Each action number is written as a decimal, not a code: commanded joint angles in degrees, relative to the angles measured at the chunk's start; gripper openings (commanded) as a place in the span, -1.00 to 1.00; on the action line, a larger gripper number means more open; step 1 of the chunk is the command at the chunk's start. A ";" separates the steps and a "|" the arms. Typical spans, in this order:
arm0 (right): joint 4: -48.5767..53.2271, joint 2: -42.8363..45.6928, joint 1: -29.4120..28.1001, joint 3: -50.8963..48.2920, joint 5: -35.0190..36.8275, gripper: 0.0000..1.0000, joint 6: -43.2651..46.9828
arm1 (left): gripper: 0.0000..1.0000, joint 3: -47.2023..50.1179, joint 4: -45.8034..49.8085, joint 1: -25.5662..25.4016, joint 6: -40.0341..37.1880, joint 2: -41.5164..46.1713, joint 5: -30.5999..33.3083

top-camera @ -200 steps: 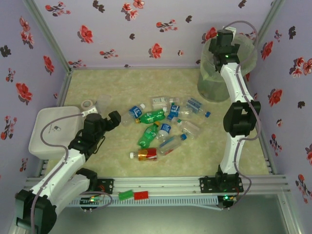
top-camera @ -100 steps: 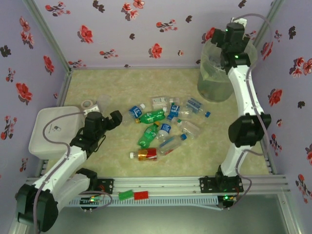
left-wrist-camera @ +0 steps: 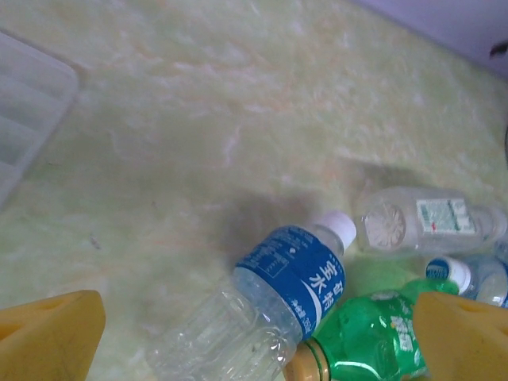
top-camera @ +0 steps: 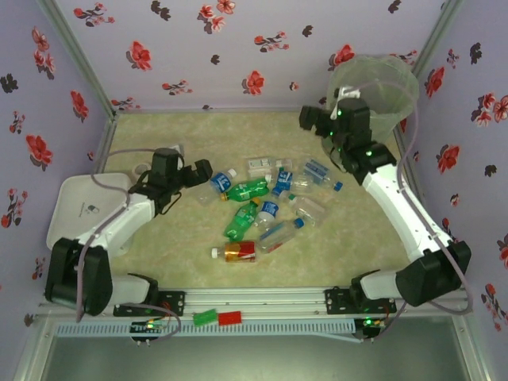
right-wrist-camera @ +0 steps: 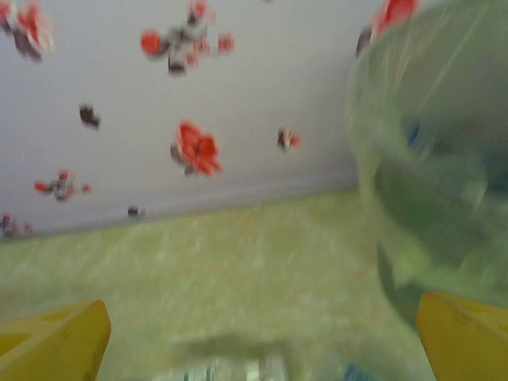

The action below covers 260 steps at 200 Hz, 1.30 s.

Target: Put the plastic bottles in the bin

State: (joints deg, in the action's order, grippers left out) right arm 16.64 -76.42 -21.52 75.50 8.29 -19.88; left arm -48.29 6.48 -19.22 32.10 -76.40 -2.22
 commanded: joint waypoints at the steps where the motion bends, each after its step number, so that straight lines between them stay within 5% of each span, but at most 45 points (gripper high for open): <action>1: 1.22 3.42 -1.86 -3.63 -3.71 0.99 -4.66 | 1.00 -6.05 8.44 0.22 -5.85 -3.80 -4.00; 91: -3.37 2.02 -4.23 -17.10 -6.31 0.99 -12.35 | 0.99 -12.40 16.39 -4.38 -12.61 -12.83 -4.11; 260: -4.34 -1.87 -4.23 -15.54 -11.25 0.99 -10.90 | 0.71 -14.72 20.05 -5.32 -14.17 -24.83 1.74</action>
State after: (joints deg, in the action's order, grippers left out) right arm 13.45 -77.71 -25.45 58.76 -1.80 -31.11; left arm -61.78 24.71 -24.49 19.03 -99.66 -3.20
